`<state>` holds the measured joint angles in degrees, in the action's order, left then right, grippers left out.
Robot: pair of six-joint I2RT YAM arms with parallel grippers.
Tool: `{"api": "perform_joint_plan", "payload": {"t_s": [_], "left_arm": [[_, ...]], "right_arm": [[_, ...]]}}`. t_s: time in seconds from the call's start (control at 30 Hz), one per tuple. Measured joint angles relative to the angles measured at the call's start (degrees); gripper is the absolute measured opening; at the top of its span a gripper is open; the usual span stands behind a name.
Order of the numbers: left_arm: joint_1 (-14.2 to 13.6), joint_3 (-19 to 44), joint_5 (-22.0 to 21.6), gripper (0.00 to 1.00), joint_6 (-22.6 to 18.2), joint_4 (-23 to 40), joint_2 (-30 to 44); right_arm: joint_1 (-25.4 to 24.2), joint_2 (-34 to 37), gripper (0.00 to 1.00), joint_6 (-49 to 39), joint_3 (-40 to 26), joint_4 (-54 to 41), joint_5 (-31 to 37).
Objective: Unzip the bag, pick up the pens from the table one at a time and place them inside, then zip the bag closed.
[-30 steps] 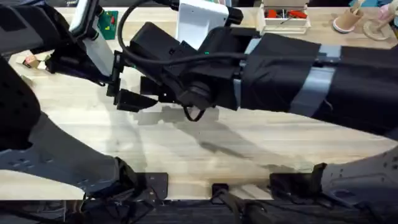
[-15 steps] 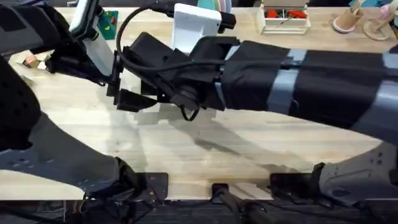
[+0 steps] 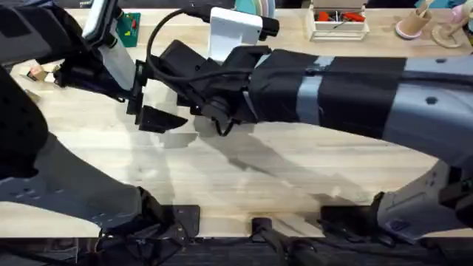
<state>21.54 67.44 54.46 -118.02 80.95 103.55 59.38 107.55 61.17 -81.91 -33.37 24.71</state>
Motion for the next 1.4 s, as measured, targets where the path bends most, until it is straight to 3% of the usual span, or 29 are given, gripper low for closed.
{"api": "perform_joint_plan", "payload": {"t_s": [0.03,0.07,0.1,0.27,0.67,1.4], "left_arm": [[0.0,0.0,0.0,0.993,0.0,0.0,0.0],[0.0,0.0,0.0,0.993,0.0,0.0,0.0],[0.0,0.0,0.0,0.993,0.0,0.0,0.0],[0.0,0.0,0.0,0.993,0.0,0.0,0.0],[0.0,0.0,0.0,0.994,0.0,0.0,0.0],[0.0,0.0,0.0,0.994,0.0,0.0,0.0]], "right_arm": [[-0.1,0.0,0.786,0.0,0.0,0.1,0.0],[-0.2,0.1,0.650,0.1,0.0,0.2,0.0],[-0.2,0.1,0.605,0.1,0.0,0.2,0.0],[-0.2,0.1,0.474,0.1,0.0,0.2,0.0],[-0.2,0.1,0.400,0.1,0.0,0.2,0.0],[-0.2,0.1,0.114,0.1,0.0,0.2,-0.1]]}}
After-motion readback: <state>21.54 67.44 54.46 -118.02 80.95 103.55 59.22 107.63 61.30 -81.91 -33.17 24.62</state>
